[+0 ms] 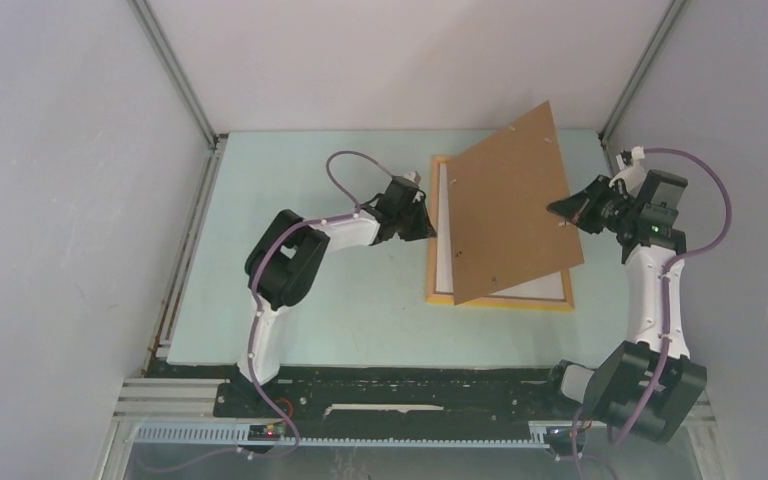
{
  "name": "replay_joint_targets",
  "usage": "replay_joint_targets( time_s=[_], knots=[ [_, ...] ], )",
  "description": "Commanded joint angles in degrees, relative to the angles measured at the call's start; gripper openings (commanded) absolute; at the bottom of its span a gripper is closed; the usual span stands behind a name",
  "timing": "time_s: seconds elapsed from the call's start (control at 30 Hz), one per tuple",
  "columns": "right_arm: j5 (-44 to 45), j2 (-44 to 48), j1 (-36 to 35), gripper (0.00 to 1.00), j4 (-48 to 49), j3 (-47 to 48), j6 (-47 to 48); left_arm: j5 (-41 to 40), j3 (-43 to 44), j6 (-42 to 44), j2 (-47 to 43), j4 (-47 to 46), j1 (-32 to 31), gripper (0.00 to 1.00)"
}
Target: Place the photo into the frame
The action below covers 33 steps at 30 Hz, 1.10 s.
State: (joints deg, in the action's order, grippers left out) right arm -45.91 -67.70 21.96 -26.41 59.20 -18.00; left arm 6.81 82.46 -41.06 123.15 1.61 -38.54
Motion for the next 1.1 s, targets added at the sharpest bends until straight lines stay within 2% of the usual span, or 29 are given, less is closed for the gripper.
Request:
replay_joint_targets(
  time_s=[0.0,0.23,0.53,0.8,1.07],
  knots=[
    [-4.46,-1.62,-0.75,0.0,7.19,0.92,-2.34,-0.89,-3.96,2.65,-3.61,4.0,4.11,0.14],
    [-4.61,-4.72,-1.54,0.0,15.77,-1.7,-9.11,5.7,-6.69,1.69,-5.35,-1.31,5.27,0.14],
    [-4.96,-11.15,-1.95,0.0,30.33,-5.59,-18.87,6.18,-7.13,1.9,-6.33,-1.39,5.23,0.15],
    [-5.33,-14.69,-3.71,0.0,32.76,-6.8,-19.69,6.11,-7.1,1.95,-6.29,-1.34,5.24,0.13],
    [-4.54,-14.52,-4.39,0.0,35.2,-10.33,-20.28,5.96,-7.31,1.86,-6.6,-1.34,5.24,0.12]
  ],
)
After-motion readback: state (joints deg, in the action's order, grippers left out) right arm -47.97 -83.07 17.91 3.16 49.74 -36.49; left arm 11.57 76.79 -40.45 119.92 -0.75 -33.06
